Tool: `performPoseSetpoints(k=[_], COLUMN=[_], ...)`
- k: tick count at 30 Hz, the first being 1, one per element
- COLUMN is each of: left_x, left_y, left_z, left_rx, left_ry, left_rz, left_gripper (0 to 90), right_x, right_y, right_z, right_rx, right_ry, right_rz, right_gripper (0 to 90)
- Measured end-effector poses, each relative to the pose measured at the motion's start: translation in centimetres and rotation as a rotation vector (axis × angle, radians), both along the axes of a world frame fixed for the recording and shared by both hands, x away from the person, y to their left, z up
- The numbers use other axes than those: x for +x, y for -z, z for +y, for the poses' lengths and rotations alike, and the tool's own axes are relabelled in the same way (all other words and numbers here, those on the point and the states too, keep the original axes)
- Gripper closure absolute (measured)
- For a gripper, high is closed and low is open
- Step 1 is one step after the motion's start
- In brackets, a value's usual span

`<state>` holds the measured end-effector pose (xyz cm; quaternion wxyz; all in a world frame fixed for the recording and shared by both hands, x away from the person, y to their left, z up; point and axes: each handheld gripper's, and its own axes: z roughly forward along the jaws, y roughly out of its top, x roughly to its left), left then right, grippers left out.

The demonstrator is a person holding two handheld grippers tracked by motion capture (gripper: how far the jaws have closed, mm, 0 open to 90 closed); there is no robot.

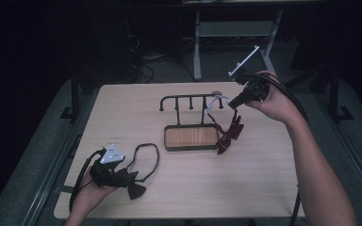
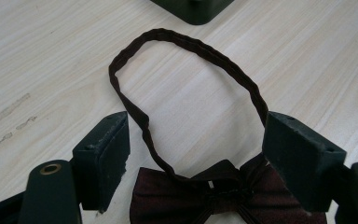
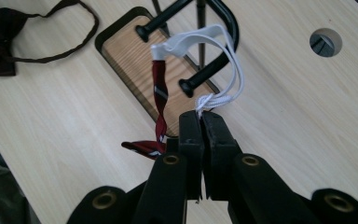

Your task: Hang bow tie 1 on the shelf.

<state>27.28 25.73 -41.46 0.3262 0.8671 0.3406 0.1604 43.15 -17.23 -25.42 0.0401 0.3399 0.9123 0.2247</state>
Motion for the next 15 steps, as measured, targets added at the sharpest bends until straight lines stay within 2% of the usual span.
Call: performPoseSetpoints(k=[6, 15], left_x=[0.0, 0.1], left_y=[0.1, 0.2], left_z=[0.0, -0.1], left_rx=[0.004, 0.0], left_ry=[0.004, 0.004], left_rz=[0.005, 0.004], left_gripper=[23.7, 23.7], right_x=[1.0, 1.9], right_y=[0.8, 1.6], right_z=[-0.2, -0.9], right_rx=[0.032, 0.036], right_ry=[0.03, 0.075], right_rz=[0.02, 0.031], right_gripper=[87.0, 84.5])
